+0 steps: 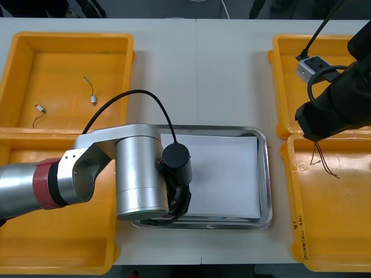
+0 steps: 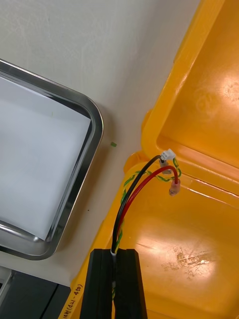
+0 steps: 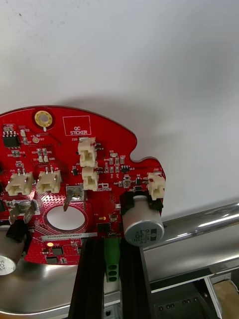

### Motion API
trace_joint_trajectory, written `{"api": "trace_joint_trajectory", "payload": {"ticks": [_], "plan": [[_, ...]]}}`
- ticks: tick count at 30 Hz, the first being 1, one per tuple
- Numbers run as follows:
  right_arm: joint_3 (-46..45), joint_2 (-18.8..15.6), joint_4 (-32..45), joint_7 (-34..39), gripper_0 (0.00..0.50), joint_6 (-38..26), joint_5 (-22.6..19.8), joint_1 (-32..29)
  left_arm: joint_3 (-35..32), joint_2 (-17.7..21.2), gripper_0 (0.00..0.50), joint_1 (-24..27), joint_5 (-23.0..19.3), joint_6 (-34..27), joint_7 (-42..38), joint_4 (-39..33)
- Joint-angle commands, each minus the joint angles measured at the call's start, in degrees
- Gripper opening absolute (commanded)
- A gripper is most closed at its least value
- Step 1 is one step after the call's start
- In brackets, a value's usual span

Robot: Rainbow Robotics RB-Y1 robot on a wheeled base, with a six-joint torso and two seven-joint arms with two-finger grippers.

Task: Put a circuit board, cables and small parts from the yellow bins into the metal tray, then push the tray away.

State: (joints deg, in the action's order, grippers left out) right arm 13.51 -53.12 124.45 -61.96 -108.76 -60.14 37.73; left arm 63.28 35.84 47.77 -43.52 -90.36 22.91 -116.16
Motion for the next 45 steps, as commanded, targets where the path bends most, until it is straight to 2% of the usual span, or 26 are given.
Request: {"api": "trace_joint_trajectory", "payload": {"ticks": [1, 7, 39, 40, 41, 42, 43, 44, 45], "plan": [[0.6, 0.4, 0.1, -1.8, 0.0, -0.6, 0.5, 2.0, 1.2, 0.0, 0.0, 0.5, 0.8, 1.5, -4.9, -0.4], [0.6, 0.4, 0.0, -1.8, 0.0, -0.6, 0.6, 2.0, 2.8, 0.6, 0.0, 0.2, 2.4, 3.1, -5.6, -0.4], [0.6, 0.4, 0.1, -1.8, 0.0, -0.7, 0.7, 2.0, 2.8, 2.3, 0.0, -1.3, 2.5, 4.8, -6.0, -0.4], [0.6, 0.4, 0.1, -1.8, 0.0, -0.7, 0.8, 2.0, 2.8, 2.4, 0.031, -1.4, 2.5, 4.9, -6.0, -0.5], [0.5, 0.4, 0.1, -1.8, 0.0, -0.7, 0.7, 2.0, 2.9, 2.5, 0.121, -1.5, 2.5, 5.2, -6.0, -0.4], [0.6, 0.4, 0.1, -1.8, 0.0, -0.7, 0.8, 2.0, 2.8, 2.5, 0.169, -1.5, 2.5, 5.3, -6.0, -0.4], [0.6, 0.4, 0.1, -1.8, 0.0, -0.7, 0.7, 2.0, 2.9, 2.6, 0.238, -1.5, 2.5, 5.4, -6.0, -0.5], [0.6, 0.4, 0.1, -1.8, 0.0, -0.6, 0.8, 2.0, 2.8, 2.6, 0.284, -1.5, 2.5, 5.4, -6.1, -0.5], [0.5, 0.4, 0.1, -1.8, 0.0, -0.7, 0.8, 2.0, 2.8, 2.6, 0.308, -1.5, 2.5, 5.4, -6.1, -0.4]]}}
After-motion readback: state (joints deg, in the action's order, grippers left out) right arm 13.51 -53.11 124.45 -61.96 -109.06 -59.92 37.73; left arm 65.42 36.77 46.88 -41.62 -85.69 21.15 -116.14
